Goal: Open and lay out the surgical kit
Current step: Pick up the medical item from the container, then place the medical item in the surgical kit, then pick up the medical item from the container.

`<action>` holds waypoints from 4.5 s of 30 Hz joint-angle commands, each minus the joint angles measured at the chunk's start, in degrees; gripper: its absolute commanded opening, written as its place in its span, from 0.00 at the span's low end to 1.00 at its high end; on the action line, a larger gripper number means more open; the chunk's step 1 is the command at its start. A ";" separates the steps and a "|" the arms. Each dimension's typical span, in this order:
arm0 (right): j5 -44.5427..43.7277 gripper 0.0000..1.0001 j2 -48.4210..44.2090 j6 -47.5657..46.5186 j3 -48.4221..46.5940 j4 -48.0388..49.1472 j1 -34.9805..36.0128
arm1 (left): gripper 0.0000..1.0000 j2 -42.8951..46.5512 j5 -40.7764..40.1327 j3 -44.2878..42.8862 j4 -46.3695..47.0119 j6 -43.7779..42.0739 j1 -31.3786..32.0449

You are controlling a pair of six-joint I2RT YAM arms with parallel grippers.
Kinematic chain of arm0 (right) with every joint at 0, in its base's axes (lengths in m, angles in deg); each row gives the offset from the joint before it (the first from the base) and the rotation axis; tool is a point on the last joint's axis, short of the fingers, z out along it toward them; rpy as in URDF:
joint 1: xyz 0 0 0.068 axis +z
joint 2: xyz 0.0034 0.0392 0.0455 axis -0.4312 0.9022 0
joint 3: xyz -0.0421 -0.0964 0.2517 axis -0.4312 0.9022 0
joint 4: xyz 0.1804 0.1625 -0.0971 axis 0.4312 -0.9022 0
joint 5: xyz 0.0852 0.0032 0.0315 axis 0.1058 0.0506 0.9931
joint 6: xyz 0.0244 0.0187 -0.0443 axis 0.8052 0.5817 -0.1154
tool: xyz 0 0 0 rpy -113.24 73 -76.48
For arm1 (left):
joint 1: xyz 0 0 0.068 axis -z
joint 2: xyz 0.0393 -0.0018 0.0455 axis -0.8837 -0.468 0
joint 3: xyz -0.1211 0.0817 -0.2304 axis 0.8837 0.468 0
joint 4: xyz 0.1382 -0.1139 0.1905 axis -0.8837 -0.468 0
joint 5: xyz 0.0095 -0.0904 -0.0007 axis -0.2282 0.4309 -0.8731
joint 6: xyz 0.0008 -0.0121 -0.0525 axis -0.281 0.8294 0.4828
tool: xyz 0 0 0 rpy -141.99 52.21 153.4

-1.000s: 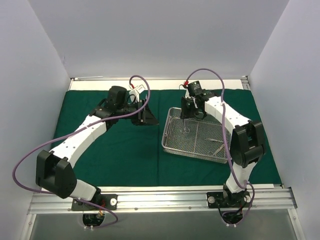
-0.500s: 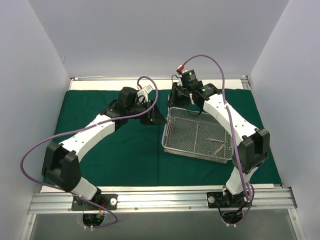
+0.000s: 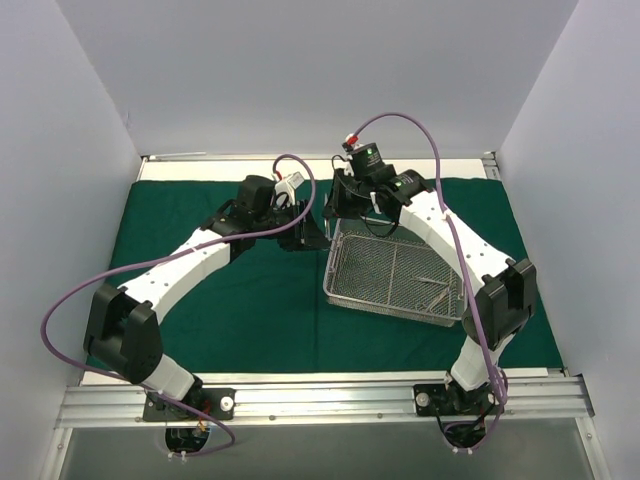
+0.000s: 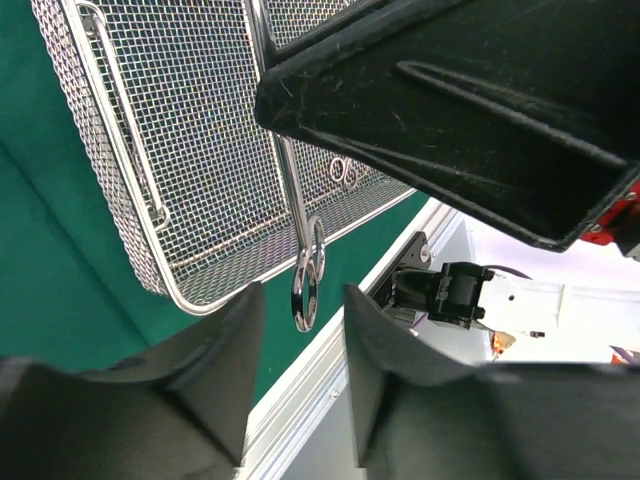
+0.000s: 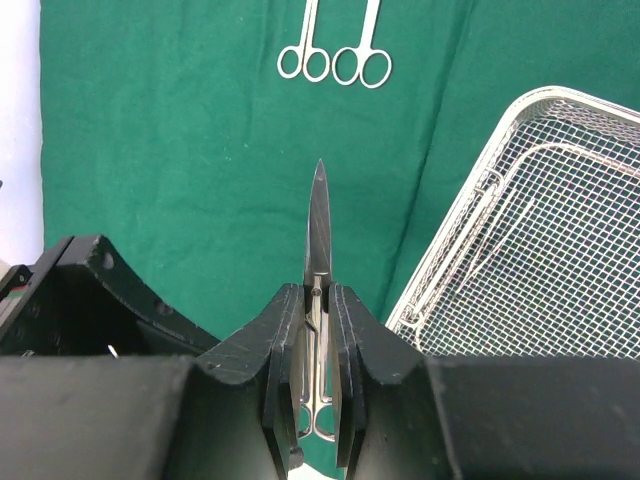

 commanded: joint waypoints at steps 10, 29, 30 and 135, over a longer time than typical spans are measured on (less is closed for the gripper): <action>-1.14 0.63 -0.79 -0.17 -5.20 -1.93 -0.49 | 0.02 -1.47 3.19 -3.48 -2.88 -7.82 -4.49; -2.03 0.76 -10.01 -11.51 -0.20 -17.42 -18.16 | 0.02 -27.92 12.24 -24.31 -26.89 -36.41 -27.17; -2.03 0.76 -10.19 -11.77 -0.38 -18.20 -18.86 | 0.02 -28.79 12.59 -24.75 -26.71 -36.41 -27.61; -1.15 0.49 7.13 -4.14 8.39 -6.53 -9.20 | 0.50 -26.89 -4.03 -28.90 -28.91 -18.39 -32.98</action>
